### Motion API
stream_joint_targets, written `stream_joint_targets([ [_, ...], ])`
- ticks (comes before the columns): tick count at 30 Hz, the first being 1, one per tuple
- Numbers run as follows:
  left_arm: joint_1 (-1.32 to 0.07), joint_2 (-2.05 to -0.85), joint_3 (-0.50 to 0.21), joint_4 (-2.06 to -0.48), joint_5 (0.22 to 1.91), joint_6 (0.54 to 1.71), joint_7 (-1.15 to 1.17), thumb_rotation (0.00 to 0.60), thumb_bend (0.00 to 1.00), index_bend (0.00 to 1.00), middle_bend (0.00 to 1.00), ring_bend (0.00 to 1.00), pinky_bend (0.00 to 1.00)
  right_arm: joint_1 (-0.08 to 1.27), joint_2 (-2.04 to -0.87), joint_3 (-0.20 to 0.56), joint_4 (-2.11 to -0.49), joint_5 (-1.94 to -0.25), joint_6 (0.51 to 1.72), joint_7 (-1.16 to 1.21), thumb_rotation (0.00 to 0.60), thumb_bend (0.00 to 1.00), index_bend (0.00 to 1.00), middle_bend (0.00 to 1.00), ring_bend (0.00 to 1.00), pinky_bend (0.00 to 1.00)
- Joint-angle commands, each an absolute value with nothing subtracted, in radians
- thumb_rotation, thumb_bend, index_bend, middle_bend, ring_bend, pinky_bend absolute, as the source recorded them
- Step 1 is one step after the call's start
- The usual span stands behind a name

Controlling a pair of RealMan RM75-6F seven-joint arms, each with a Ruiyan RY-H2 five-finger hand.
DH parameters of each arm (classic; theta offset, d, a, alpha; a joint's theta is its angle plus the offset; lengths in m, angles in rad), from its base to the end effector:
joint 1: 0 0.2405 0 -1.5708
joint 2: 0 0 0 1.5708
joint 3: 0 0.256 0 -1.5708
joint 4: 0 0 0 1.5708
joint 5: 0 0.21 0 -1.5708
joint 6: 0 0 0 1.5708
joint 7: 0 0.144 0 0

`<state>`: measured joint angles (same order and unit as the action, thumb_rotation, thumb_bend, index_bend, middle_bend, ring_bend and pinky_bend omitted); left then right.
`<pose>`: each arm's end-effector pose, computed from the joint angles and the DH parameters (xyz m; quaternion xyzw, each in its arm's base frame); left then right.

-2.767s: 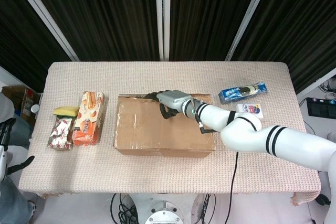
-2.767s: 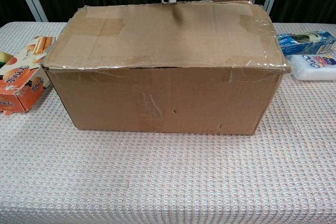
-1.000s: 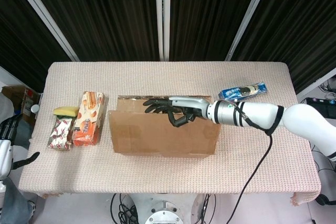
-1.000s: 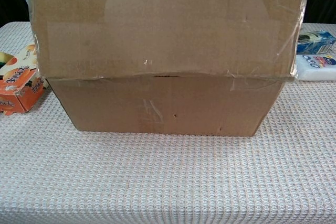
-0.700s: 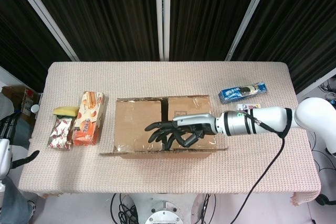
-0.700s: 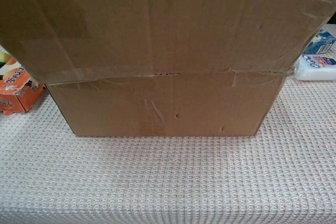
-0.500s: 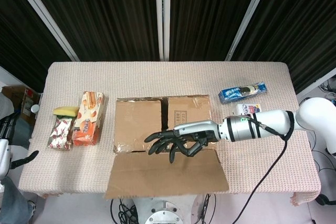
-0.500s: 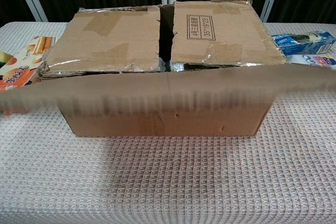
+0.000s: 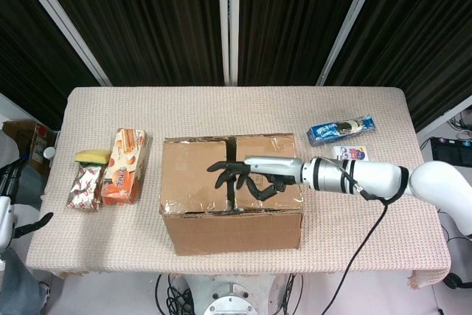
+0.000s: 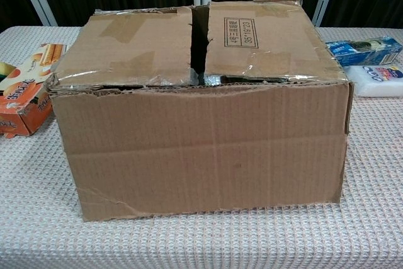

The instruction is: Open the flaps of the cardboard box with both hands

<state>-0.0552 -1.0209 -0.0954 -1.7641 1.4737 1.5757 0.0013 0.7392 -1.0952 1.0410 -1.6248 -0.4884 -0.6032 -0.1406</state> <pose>-0.2874 0.1786 0.1955 -0.5469 -0.3759 -0.4331 0.6099 -0.0004 -0.3527 0.1415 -0.7586 0.5744 -0.3038 0.0479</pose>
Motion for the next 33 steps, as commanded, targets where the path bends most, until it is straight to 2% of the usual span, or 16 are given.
stream_joint_targets([
  [1, -0.056, -1.021, -0.094, -1.762, 1.474, 1.572, 0.0, 0.6, 0.0, 0.06, 0.09, 0.09, 0.19, 0.68, -1.078, 0.931, -1.911, -0.911, -0.111, -0.449, 0.6, 0.91, 0.09, 0.18, 0.09, 0.08],
  [4, -0.054, -1.021, -0.093, -1.759, 1.474, 1.573, -0.003, 0.6, 0.0, 0.06, 0.09, 0.09, 0.19, 0.721, -1.067, 0.822, -1.93, -1.021, 0.002, -0.477, 0.6, 0.91, 0.15, 0.18, 0.06, 0.0],
  [7, -0.051, -1.023, -0.092, -1.753, 1.476, 1.578, -0.01, 0.6, 0.0, 0.06, 0.09, 0.09, 0.19, 0.773, -1.055, 0.727, -1.926, -1.083, 0.073, -0.475, 0.6, 0.91, 0.23, 0.19, 0.04, 0.0],
  [13, -0.048, -1.026, -0.091, -1.744, 1.477, 1.581, -0.021, 0.6, 0.0, 0.06, 0.09, 0.09, 0.19, 0.861, -1.04, 0.59, -1.931, -1.123, 0.165, -0.43, 0.6, 0.92, 0.24, 0.2, 0.0, 0.0],
  [24, -0.053, -1.029, -0.096, -1.735, 1.479, 1.576, -0.028, 0.6, 0.0, 0.06, 0.09, 0.09, 0.19, 0.948, -1.044, 0.474, -1.933, -1.191, 0.283, -0.341, 0.6, 0.93, 0.2, 0.15, 0.0, 0.0],
  [33, -0.049, -1.025, -0.094, -1.736, 1.476, 1.579, -0.029, 0.6, 0.0, 0.06, 0.09, 0.09, 0.19, 1.021, -1.037, 0.378, -1.894, -1.223, 0.296, -0.306, 0.6, 0.93, 0.22, 0.17, 0.0, 0.0],
])
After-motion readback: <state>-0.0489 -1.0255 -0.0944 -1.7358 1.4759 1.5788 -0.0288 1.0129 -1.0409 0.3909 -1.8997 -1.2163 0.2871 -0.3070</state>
